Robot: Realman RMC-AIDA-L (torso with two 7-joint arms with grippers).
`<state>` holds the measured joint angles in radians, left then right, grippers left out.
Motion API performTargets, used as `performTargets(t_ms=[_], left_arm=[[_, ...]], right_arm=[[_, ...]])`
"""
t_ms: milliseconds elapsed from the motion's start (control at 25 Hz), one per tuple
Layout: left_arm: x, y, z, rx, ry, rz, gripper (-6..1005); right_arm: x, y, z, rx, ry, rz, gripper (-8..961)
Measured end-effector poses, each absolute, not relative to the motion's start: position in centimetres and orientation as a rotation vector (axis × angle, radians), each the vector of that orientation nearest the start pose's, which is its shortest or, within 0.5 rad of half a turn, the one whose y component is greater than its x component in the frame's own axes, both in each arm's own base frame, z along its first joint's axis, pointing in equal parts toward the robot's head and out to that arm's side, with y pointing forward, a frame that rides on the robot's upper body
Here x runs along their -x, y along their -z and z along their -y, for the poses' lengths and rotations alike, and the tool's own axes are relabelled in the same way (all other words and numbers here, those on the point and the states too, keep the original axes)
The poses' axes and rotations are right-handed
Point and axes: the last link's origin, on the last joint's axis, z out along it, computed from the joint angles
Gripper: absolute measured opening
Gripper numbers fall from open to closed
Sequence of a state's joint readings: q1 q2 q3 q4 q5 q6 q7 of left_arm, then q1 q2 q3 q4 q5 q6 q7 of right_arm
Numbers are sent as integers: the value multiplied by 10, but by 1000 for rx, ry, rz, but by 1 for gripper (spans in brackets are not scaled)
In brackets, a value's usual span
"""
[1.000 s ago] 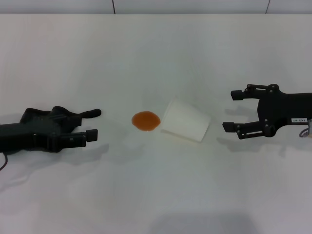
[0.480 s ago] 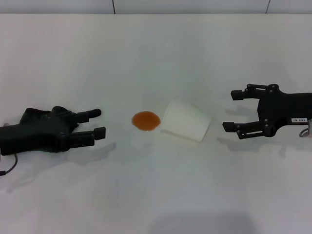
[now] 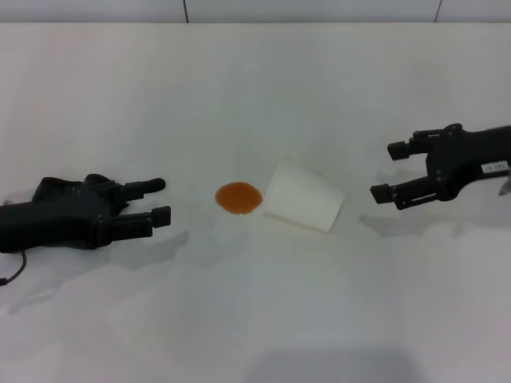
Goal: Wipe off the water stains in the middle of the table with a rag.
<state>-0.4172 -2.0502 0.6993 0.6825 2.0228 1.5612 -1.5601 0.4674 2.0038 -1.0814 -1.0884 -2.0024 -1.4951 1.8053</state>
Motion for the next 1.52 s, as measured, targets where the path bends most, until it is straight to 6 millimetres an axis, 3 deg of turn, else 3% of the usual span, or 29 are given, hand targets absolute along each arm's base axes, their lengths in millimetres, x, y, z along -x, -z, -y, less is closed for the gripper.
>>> performTargets(t_ms=[240,400,600,1080,1520], left_arm=[[302,-13,-304,2642,641,967,859],[301,-13,-305,2642,640,966,859],[302,-14,-304,2641,640,968,859],[299,-13,-307,2643,646,975,858],[296,-13,-310,2646,652,981,858]], right_arm=[[-184,-31,-361,2904,-55,-662,869],[-162,-18,-368,2944,115,-612,869],[-142,-9,-371,2971,175,-519,868],[-143,7,-380,2907,273,-448,850],[-142,23,-372,2932,317,-452,833]])
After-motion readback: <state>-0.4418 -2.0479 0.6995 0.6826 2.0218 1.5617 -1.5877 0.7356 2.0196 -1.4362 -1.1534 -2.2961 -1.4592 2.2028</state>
